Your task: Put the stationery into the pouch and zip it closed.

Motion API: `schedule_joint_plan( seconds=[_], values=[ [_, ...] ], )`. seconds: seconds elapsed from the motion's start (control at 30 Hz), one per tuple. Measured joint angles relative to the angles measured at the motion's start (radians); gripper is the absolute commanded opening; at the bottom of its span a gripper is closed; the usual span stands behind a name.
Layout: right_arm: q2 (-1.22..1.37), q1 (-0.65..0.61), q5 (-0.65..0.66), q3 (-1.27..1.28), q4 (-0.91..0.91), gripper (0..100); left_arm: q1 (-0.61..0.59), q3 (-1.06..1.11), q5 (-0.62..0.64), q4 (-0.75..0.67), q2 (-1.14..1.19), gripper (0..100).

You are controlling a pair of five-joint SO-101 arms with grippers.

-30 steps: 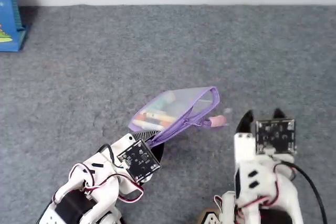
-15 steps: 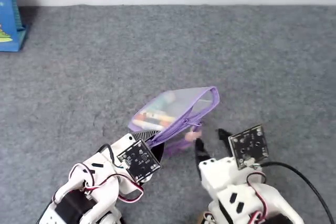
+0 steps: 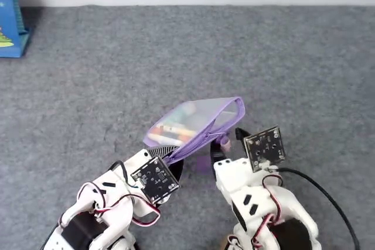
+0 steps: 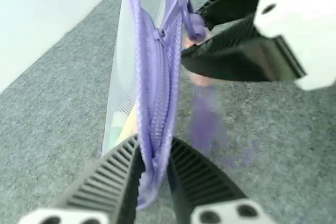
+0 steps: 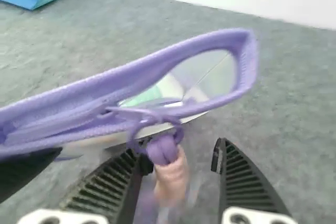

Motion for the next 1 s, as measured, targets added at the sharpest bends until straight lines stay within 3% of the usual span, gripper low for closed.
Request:
schedule_joint_plan(
  seconds=[0.2, 0.37, 0.77, 1.0],
  values=[
    [-0.012, 0.021, 0.023, 0.000, -0.002, 17.5, 0.000, 0.000, 0.000, 0.000, 0.000, 1],
    [-0.012, 0.020, 0.028, 0.000, -0.009, 0.1, 0.000, 0.000, 0.000, 0.000, 0.000, 1],
    [-0.012, 0.256, 0.121, -0.002, -0.063, 0.8, 0.002, 0.000, 0.000, 0.000, 0.000, 1],
    [-0.011, 0.388, 0.160, 0.032, -0.196, 0.7, 0.003, 0.000, 0.000, 0.000, 0.000, 1]
  ],
)
